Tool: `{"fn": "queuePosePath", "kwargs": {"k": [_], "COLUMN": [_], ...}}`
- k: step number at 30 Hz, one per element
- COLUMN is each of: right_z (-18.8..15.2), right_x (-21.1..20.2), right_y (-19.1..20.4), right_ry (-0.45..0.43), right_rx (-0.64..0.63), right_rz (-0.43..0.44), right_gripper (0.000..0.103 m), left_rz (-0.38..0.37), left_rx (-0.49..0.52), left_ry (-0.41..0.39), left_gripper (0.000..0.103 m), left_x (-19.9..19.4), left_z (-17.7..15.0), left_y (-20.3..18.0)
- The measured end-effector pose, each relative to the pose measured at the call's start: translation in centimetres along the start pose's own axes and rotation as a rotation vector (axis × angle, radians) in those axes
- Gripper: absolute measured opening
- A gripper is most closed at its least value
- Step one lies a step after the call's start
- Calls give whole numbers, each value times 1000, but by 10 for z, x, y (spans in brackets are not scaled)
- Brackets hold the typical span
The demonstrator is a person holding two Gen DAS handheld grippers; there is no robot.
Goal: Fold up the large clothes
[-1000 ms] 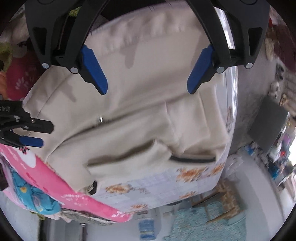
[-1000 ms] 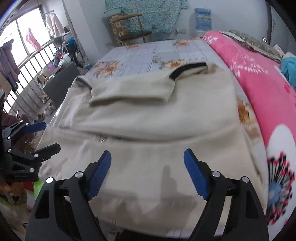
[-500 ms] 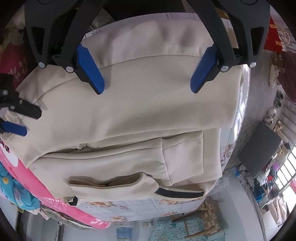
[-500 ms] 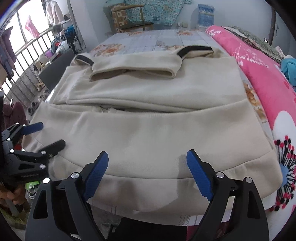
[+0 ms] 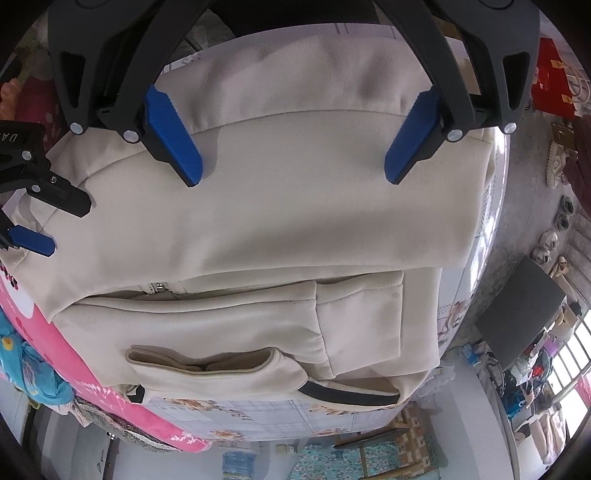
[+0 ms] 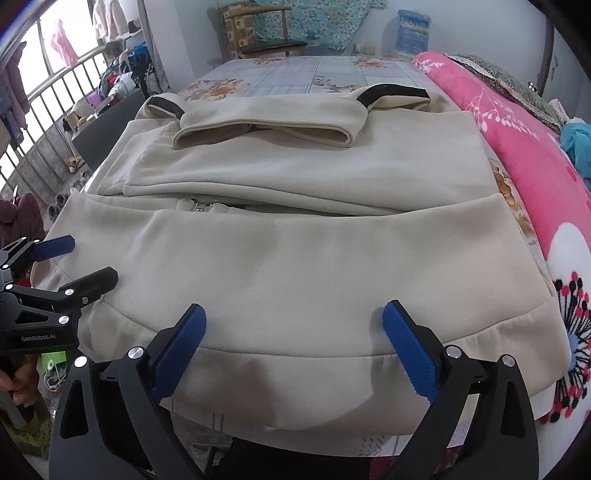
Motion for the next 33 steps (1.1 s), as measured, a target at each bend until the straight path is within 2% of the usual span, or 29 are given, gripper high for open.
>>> {"fn": "queuePosePath", "kwargs": {"k": [33], "right_z": [1], "right_x": [2], "right_y": [-1], "right_ry": [6], "right_rx": [-3], "right_rz": [-6], "right_gripper": [97], "left_rz": [1], "left_rx": [-1], "left_ry": [-6], "left_gripper": [96], "left_x": [0], "left_z": [-1], "left_y": [0]}}
Point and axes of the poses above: each gripper's, at about its wrist camera, not at the fingertips, and x roughly the way its jaws point, y to its left, z to its top, the point moved 8 cm from there along x, roughly the way its jaws point, and after that the axes turned 14 degrees about y, right-handed, at the moved point
